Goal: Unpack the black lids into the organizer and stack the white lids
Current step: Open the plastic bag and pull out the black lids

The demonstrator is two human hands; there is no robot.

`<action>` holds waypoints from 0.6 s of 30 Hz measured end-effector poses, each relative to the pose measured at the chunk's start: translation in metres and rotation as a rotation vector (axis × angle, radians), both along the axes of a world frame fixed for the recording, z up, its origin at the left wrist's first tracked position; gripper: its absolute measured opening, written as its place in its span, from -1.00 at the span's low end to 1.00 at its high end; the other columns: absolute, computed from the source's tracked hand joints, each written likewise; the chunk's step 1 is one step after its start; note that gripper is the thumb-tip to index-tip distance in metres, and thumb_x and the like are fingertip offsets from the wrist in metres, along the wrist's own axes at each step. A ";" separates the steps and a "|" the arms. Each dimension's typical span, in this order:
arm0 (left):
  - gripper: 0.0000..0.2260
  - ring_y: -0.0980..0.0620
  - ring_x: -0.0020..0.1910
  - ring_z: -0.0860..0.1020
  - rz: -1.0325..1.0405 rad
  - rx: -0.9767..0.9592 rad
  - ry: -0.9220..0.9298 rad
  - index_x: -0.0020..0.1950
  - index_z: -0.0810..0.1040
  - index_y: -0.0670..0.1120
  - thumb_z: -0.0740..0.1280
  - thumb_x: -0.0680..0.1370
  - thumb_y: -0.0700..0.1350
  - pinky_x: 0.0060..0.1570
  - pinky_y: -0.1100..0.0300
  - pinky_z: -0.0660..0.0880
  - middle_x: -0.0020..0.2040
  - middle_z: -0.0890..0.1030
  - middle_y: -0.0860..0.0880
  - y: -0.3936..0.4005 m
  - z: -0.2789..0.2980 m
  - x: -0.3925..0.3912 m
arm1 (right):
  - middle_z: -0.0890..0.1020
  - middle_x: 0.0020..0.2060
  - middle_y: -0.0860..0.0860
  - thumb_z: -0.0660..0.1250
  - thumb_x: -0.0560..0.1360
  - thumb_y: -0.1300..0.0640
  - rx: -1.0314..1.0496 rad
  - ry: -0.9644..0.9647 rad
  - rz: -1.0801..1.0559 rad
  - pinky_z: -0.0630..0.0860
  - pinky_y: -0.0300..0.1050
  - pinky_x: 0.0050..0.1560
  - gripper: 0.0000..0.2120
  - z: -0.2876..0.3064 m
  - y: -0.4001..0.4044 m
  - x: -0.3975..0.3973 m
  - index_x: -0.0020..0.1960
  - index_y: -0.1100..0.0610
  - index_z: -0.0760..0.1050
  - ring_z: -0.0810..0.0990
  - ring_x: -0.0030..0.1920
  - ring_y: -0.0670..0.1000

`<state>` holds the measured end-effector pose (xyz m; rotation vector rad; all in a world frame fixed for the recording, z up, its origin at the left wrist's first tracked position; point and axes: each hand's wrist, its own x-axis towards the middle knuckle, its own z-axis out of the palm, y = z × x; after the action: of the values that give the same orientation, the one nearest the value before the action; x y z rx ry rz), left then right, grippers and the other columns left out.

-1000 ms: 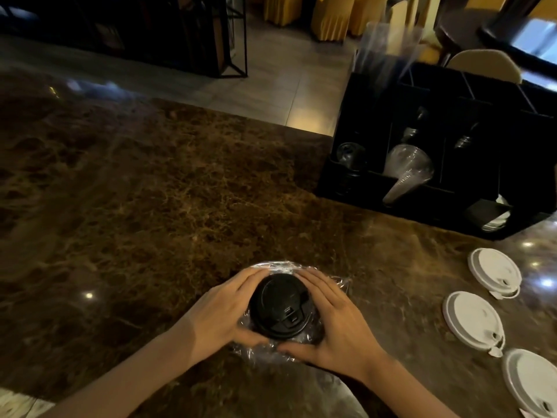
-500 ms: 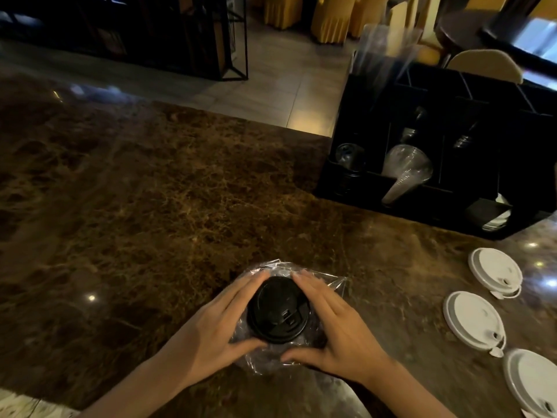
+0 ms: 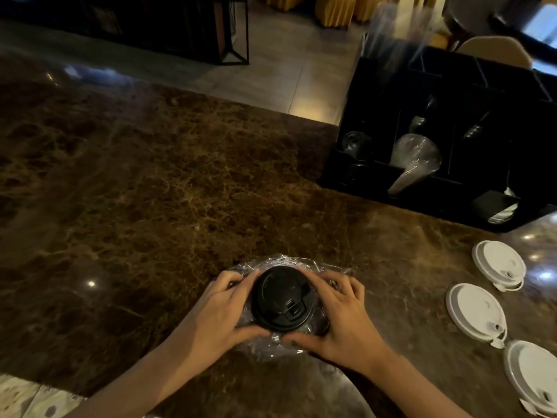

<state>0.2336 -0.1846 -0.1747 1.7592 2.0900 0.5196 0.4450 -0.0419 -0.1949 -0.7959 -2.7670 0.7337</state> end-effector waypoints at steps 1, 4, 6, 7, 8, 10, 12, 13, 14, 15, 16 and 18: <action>-0.09 0.09 0.34 0.43 -0.003 -0.035 -0.035 0.59 0.15 -0.09 0.31 0.38 0.35 0.39 0.09 0.38 0.28 0.48 -0.01 0.000 -0.001 0.000 | 0.49 0.38 -0.28 0.30 0.35 -0.59 -0.010 -0.005 0.001 0.18 0.17 0.44 0.01 0.003 -0.001 -0.001 0.63 -0.15 0.08 0.27 0.46 -0.09; -0.10 0.25 0.32 0.28 -0.022 -0.038 -0.050 0.61 0.06 0.01 0.36 0.41 0.33 0.42 0.18 0.30 0.24 0.33 0.18 0.000 0.000 -0.002 | 0.36 0.41 -0.32 0.30 0.34 -0.60 -0.010 -0.036 0.032 0.07 0.06 0.46 0.11 0.019 -0.001 -0.003 0.66 -0.15 -0.10 0.22 0.49 -0.10; -0.11 0.30 0.23 0.26 -0.032 -0.003 -0.035 0.59 0.14 -0.03 0.42 0.39 0.29 0.35 0.16 0.36 0.15 0.31 0.24 0.001 0.004 -0.002 | 0.31 0.49 -0.28 0.30 0.31 -0.61 0.014 -0.076 0.050 -0.06 -0.06 0.47 0.16 0.033 -0.001 -0.005 0.66 -0.15 -0.19 0.18 0.51 -0.12; -0.10 0.28 0.20 0.30 -0.036 0.025 -0.003 0.57 0.21 -0.07 0.47 0.36 0.26 0.29 0.12 0.43 0.13 0.38 0.23 0.001 0.006 -0.002 | 0.32 0.51 -0.24 0.28 0.31 -0.62 0.046 -0.091 0.052 -0.11 -0.13 0.46 0.16 0.041 -0.003 -0.005 0.66 -0.14 -0.17 0.18 0.51 -0.12; -0.09 0.24 0.16 0.36 -0.039 0.060 0.041 0.54 0.27 -0.12 0.52 0.33 0.24 0.21 0.10 0.50 0.11 0.48 0.17 0.001 0.007 -0.002 | 0.33 0.52 -0.21 0.26 0.31 -0.63 0.085 -0.098 0.049 -0.12 -0.18 0.45 0.14 0.048 -0.005 -0.006 0.66 -0.12 -0.11 0.19 0.50 -0.11; -0.04 0.15 0.13 0.48 -0.038 0.121 0.102 0.52 0.25 -0.14 0.58 0.27 0.21 0.13 0.10 0.54 0.09 0.60 0.06 0.002 0.005 -0.002 | 0.35 0.50 -0.19 0.23 0.36 -0.61 0.155 -0.083 0.031 0.05 -0.16 0.43 0.04 0.061 -0.012 -0.006 0.65 -0.09 0.04 0.25 0.47 -0.09; -0.03 0.09 0.19 0.52 -0.031 0.131 0.077 0.53 0.12 -0.04 0.58 0.30 0.19 0.20 0.09 0.50 0.15 0.61 0.05 0.003 0.004 -0.001 | 0.37 0.48 -0.15 0.24 0.45 -0.52 0.229 -0.037 0.019 0.30 -0.09 0.35 -0.16 0.069 -0.022 -0.008 0.58 -0.09 0.22 0.34 0.43 -0.03; -0.05 0.08 0.25 0.49 -0.032 0.115 0.048 0.52 0.06 0.02 0.57 0.33 0.18 0.26 0.07 0.48 0.20 0.60 0.05 0.004 0.004 -0.001 | 0.39 0.47 -0.13 0.25 0.49 -0.46 0.266 -0.022 0.018 0.35 -0.05 0.32 -0.25 0.071 -0.028 -0.010 0.54 -0.09 0.29 0.38 0.41 0.00; -0.07 0.07 0.30 0.45 -0.031 0.088 0.021 0.51 0.01 0.07 0.55 0.36 0.18 0.31 0.07 0.46 0.24 0.58 0.06 0.004 0.005 0.000 | 0.40 0.47 -0.11 0.24 0.50 -0.43 0.287 -0.020 0.017 0.38 -0.04 0.31 -0.31 0.073 -0.033 -0.012 0.51 -0.10 0.33 0.40 0.40 0.02; -0.08 0.08 0.33 0.41 -0.033 0.059 0.006 0.50 -0.03 0.11 0.53 0.38 0.18 0.33 0.10 0.43 0.27 0.56 0.07 0.005 0.006 0.000 | 0.41 0.47 -0.09 0.22 0.52 -0.40 0.285 -0.028 0.012 0.40 -0.03 0.31 -0.35 0.073 -0.038 -0.015 0.51 -0.10 0.34 0.40 0.40 0.03; -0.09 0.10 0.35 0.37 -0.038 0.035 -0.006 0.50 -0.06 0.12 0.51 0.40 0.18 0.34 0.14 0.41 0.30 0.54 0.08 0.005 0.007 0.000 | 0.41 0.48 -0.08 0.21 0.53 -0.38 0.269 -0.043 0.001 0.44 -0.03 0.32 -0.36 0.073 -0.043 -0.018 0.51 -0.11 0.33 0.41 0.40 0.03; -0.08 0.14 0.35 0.34 -0.043 0.010 -0.041 0.51 -0.11 0.14 0.51 0.43 0.14 0.33 0.20 0.41 0.35 0.50 0.09 0.005 0.009 0.002 | 0.41 0.49 -0.06 0.23 0.52 -0.32 0.250 -0.070 -0.032 0.56 -0.04 0.27 -0.39 0.067 -0.054 -0.022 0.50 -0.10 0.36 0.41 0.42 0.05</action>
<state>0.2354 -0.1799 -0.1660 1.7803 2.0207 0.5506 0.4227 -0.0958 -0.1277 -0.8258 -2.8242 0.3496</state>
